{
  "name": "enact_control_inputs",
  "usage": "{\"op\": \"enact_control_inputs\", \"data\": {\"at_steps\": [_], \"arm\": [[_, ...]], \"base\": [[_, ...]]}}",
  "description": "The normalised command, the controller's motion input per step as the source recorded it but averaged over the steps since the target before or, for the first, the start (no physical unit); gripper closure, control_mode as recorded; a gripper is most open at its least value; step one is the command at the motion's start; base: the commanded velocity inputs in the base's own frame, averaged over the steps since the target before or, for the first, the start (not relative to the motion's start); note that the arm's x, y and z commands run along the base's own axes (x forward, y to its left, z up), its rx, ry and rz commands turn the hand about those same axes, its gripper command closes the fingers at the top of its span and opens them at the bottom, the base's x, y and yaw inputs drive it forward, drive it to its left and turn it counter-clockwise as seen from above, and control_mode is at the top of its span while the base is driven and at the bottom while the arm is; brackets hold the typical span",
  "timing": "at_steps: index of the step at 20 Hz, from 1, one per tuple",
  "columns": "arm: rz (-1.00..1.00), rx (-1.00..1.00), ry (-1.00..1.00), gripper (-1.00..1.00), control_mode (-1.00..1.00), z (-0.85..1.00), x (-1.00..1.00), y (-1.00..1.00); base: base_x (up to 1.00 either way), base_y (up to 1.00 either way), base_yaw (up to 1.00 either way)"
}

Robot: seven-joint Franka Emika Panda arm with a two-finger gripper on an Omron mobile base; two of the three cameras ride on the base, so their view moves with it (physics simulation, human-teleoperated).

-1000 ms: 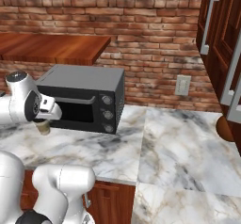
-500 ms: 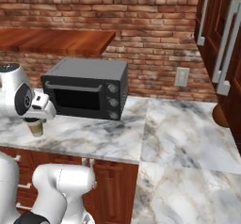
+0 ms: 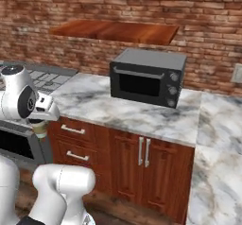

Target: Move the drinks to the dining counter.

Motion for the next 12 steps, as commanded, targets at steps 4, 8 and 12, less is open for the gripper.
{"op": "enact_control_inputs", "data": {"at_steps": [4, 8, 12], "arm": [[0.00, 0.00, 0.00, 1.00, 1.00, 0.00, 0.00, 0.00], [0.00, 0.00, 0.00, 1.00, 1.00, 0.00, 0.00, 0.00], [0.00, 0.00, 0.00, 1.00, 1.00, 0.00, 0.00, 0.00]], "base": [[0.00, 0.08, 0.99], [0.00, 0.00, 1.00], [0.00, 0.00, 1.00]]}}
